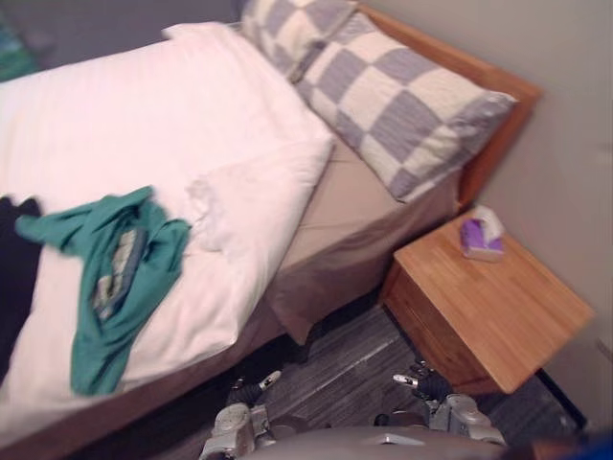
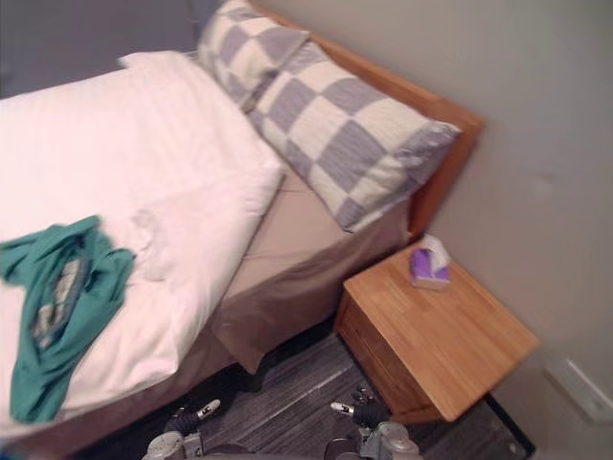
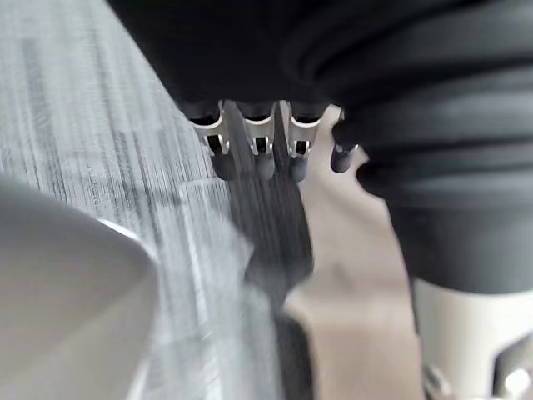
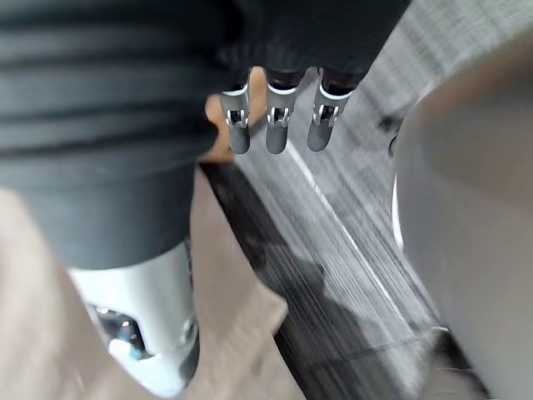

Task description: Tidy the bed and pick cloth on bed and put in laundry

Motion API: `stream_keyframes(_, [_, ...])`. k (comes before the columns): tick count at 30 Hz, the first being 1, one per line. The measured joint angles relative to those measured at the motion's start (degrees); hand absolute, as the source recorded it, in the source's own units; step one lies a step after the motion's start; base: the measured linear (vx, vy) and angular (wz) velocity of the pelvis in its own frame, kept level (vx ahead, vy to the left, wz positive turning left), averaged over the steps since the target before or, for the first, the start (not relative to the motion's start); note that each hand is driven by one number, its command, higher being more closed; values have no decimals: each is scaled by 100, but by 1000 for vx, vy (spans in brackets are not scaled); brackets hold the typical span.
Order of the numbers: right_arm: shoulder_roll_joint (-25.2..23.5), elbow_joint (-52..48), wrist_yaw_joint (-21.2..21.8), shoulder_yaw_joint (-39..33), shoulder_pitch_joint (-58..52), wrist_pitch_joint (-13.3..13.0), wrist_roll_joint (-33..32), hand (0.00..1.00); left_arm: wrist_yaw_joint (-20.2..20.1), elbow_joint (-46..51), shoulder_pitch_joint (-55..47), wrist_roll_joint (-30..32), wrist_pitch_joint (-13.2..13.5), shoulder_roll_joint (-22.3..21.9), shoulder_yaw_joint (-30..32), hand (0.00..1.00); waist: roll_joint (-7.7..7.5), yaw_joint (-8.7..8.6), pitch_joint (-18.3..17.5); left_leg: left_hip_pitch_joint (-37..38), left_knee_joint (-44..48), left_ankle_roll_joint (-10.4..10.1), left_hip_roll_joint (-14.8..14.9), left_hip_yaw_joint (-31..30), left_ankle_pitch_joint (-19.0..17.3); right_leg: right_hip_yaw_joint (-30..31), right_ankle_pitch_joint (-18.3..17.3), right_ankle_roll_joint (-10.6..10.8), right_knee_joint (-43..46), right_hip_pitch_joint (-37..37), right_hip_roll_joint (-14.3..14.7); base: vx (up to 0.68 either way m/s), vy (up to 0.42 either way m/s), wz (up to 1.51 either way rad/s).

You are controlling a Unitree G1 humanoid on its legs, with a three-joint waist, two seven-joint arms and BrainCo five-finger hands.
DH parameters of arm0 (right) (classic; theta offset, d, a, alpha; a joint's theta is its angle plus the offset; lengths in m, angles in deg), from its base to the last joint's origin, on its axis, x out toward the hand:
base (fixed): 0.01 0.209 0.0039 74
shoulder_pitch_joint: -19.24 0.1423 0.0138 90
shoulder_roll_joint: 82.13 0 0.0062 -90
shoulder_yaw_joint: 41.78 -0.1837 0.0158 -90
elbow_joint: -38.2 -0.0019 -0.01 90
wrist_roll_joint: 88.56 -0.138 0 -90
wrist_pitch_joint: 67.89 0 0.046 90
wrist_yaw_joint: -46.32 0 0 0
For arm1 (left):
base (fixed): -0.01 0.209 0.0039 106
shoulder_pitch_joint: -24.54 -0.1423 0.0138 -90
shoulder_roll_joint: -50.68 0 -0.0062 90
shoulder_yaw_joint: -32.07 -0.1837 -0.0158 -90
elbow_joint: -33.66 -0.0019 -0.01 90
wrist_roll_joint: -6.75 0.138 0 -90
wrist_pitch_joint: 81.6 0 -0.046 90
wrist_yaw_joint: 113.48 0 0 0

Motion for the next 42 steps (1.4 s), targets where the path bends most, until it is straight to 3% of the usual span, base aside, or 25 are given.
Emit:
stream_keyframes(1, [17, -15, -4, 53, -49, 14, -24, 0, 2, 78, -29, 4, 32, 10, -15, 0, -49, 30, 30, -125, 159, 28, 249, 357, -15, -172, -22, 35, -6, 119, -50, 36, 55, 89])
stream_keyframes(2, [32, -18, -5, 62, -55, 22, -103, 0, -4, 115, -62, 10, 76, 8, -30, 0, 23, 47, 7, -204, 10, 53, 507, 645, 96, -284, -89, 146, 53, 182, -67, 59, 127, 98])
stream_keyframes(3, [64, -7, -13, 50, -19, 32, -155, 0, -13, 95, -86, 22, 109, -23, -52, 0, 115, 53, -4, -150, -309, 189, 361, 759, -17, -313, -239, 356, 137, 188, -118, 88, 228, 95])
stream_keyframes(4, [-47, 11, 15, 70, 16, 36, -154, 0, -15, 94, -96, 14, 141, 69, -98, 0, -54, 64, -25, 55, -865, 340, 5, 753, 15, -295, -292, 442, 89, 186, -312, 78, 209, 77])
stream_keyframes(7, [-65, 117, 36, 46, -5, 40, -137, 0, -33, 86, -116, 68, 202, 190, -247, 0, -161, 141, -42, 369, -1782, 483, -559, 697, 477, -139, -193, 529, -314, 305, -470, 35, 123, 39])
stream_keyframes(9, [-26, 133, 45, 37, -52, 76, -135, 0, -60, 60, -119, 124, 220, 200, -284, 0, -168, 101, -55, 466, -2051, 493, -737, 587, 645, -157, -49, 525, -519, 436, -528, 45, 42, 35])
stream_keyframes(14, [40, 211, 110, -206, -73, 77, -96, 0, -176, 61, -147, 121, 222, 232, -283, 0, -57, 49, 12, 584, -2488, 326, -796, 443, 1034, -313, 56, 531, -622, 486, -475, -10, -61, 15])
stream_keyframes(20, [42, 232, -97, -395, -164, 73, -209, 0, -335, 61, -184, 124, 121, 208, -708, 0, 7, -16, -47, 1220, -3969, 242, -915, 419, 1775, -306, 12, 468, -455, 342, -362, -73, -71, -4])
stream_keyframes(24, [32, 229, -251, -514, -228, 60, -349, 0, -520, 60, -181, 333, 40, 251, -704, 0, -90, -63, -74, 1219, -4046, 357, -1066, 283, 1803, -330, -95, 519, -253, 263, -500, -47, 58, 11])
stream_keyframes(25, [33, 230, -275, -529, -248, 56, -386, 0, -554, 65, -178, 447, 42, 276, -703, 0, -185, -63, -87, 1206, -4047, 401, -1139, 261, 1767, -357, -188, 569, -98, 191, -605, -16, 133, 20])
stream_keyframes(29, [-54, 229, -328, -571, -174, -79, -451, 0, -695, 63, -118, 583, 41, 340, -731, 0, -248, -82, -39, 1215, -4048, 685, -1290, 116, 1551, -293, -273, 600, 971, -255, -826, 27, 106, 8])
stream_keyframes(32, [-69, 206, -322, -554, -177, -198, -588, 0, -690, 25, -79, 694, -42, 484, -905, 0, -150, -226, 0, 1246, -4045, 719, -1107, -113, 1522, -42, -457, 488, 1187, -556, -519, 93, 42, 40])
stream_keyframes(34, [-63, 209, -325, -482, -192, -281, -698, 0, -684, -119, -38, 684, -80, 587, -927, 0, -173, -287, -5, 1297, -4029, 588, -897, -254, 1516, 236, -439, 442, 907, -808, -53, 141, -9, 50])
stream_keyframes(36, [-78, 227, -307, -425, -220, -325, -829, 0, -677, -119, -62, 688, -80, 645, -927, 0, -280, -279, -51, 1307, -4005, 528, -919, -260, 1499, 460, -63, 357, 441, -906, 44, 157, -22, 27])
stream_keyframes(37, [-114, 240, -289, -425, -246, -368, -837, 0, -668, -117, -64, 686, -80, 692, -919, 0, -422, -283, -53, 1350, -3967, 490, -1036, -298, 1472, 509, 489, 325, 107, -920, -31, 162, -50, 16])
stream_keyframes(38, [-108, 259, -277, -429, -263, -384, -848, 0, -652, -137, -58, 679, -81, 686, -903, 0, -434, -298, -40, 1387, -3944, 451, -1042, -318, 1434, 501, 425, 264, 92, -865, -50, 229, -75, 3])
stream_keyframes(39, [-99, 291, -276, -443, -263, -425, -885, 0, -637, -137, -82, 679, -71, 678, -889, 0, -316, -280, -82, 1390, -3918, 368, -962, -300, 1384, 517, 463, 279, -61, -811, 41, 238, -60, -8])
stream_keyframes(42, [-96, 279, -351, -445, -183, -489, -1100, 0, -642, -136, -54, 676, -52, 574, -872, 0, -189, -282, -36, 1467, -3926, 218, -843, -173, 1285, 589, 569, 216, -484, -587, 205, 204, -41, -20])
